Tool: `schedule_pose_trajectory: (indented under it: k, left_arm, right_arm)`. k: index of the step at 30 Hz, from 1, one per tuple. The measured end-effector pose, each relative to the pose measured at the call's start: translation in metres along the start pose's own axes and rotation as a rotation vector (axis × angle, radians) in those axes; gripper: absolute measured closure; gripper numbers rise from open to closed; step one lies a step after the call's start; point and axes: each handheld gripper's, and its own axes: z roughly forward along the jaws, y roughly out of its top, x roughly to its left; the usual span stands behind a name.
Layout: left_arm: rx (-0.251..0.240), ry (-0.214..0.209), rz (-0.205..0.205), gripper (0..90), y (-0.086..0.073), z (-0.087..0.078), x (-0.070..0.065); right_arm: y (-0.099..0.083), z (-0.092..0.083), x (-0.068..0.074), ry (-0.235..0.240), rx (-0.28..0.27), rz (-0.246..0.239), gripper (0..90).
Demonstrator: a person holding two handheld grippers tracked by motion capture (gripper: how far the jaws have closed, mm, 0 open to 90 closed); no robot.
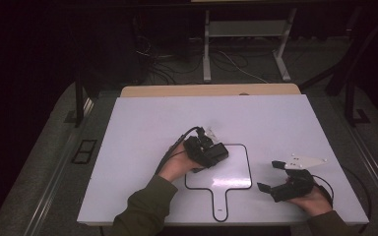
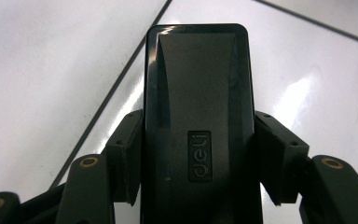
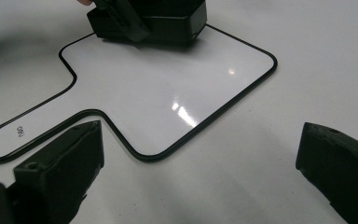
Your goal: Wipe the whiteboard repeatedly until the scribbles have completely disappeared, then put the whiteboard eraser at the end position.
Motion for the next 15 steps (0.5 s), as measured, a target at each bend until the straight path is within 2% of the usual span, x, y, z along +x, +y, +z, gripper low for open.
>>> schedule_pose_trajectory:
  k: [9,11,15]
  left_arm:
    - [-0.018,0.018,-0.008,39.0,0.016,-0.009,0.019]
    - [-0.027,0.033,-0.017,39.0,0.020,-0.010,0.027]
    - [-0.032,0.038,-0.050,39.0,0.028,-0.012,0.042]
  right_arm:
    - [0.000,0.000,-0.001,0.002,-0.004,0.007,0.0]
    - [0.000,0.000,-0.001,0.001,-0.001,0.007,0.0]
    - [0.000,0.000,-0.002,0.002,-0.007,0.008,0.0]
